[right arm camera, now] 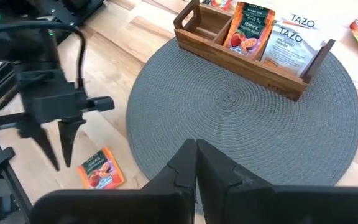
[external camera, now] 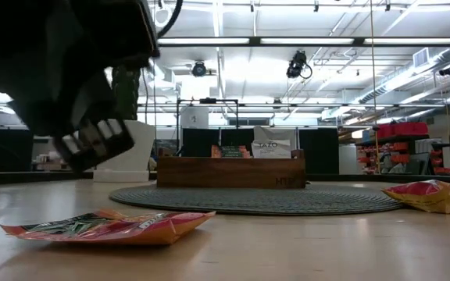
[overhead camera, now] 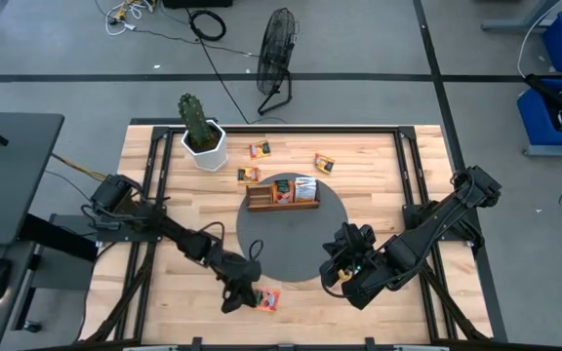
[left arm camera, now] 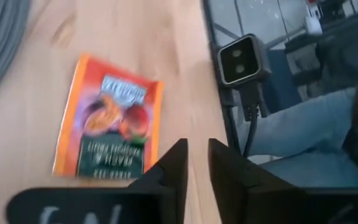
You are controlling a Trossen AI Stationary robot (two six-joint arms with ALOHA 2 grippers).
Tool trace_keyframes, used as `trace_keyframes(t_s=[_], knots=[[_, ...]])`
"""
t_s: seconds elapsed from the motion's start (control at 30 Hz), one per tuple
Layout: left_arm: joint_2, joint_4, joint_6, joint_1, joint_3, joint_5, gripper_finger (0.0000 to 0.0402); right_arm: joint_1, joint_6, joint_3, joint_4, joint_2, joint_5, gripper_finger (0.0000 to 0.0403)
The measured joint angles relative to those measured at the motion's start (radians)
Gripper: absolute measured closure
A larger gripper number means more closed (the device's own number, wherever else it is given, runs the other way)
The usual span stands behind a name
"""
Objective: Pick & Place Tea
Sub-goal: Put the pink tea bag into the middle section of the wooden organizer
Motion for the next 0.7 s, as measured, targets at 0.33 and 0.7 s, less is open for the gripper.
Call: trace_keyframes(t_s=[0.33,0.7], knots=[[-0.002,-0.192,0.397,-0.052,0.113,-0.138,0.0229,0.000,0.000,0.000,-0.013,0.000,0.000,0.0385],[-0.002,-0.295,0.552,-0.036,0.119,-0.267,0.0203,-0.001,-0.033,0.000,-0.029,0.000,0.008,0.0385]])
